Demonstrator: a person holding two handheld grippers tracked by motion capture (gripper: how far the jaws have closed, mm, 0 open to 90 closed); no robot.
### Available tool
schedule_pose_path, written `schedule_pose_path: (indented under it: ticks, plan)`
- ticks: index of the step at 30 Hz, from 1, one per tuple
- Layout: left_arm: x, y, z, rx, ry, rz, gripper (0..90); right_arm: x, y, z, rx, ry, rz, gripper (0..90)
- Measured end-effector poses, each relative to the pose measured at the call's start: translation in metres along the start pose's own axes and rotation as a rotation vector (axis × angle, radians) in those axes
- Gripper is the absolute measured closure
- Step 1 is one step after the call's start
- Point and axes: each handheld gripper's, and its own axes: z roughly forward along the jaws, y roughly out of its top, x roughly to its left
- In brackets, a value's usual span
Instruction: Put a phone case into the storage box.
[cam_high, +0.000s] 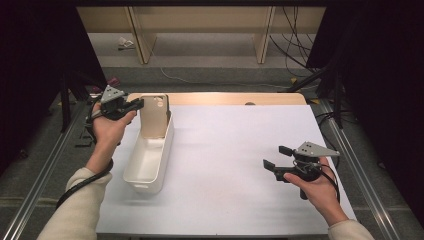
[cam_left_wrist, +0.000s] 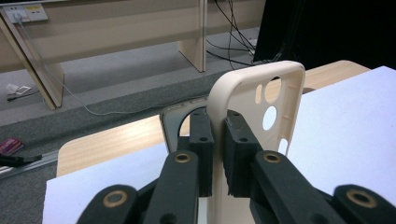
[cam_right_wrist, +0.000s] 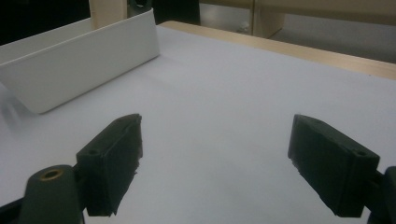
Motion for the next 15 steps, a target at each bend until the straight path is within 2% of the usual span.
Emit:
schedule_pose_path:
  ticks: [9, 15]
  plan:
    - [0.005, -0.007, 0.006, 0.016, -0.008, -0.022, 83.0, 0.0, 0.0, 0.0, 0.0, 0.0, 0.0, 18.5]
    - [0.006, -0.012, 0.01, 0.03, -0.014, -0.021, 83.0, 0.0, 0.0, 0.0, 0.001, 0.0, 0.0, 18.5]
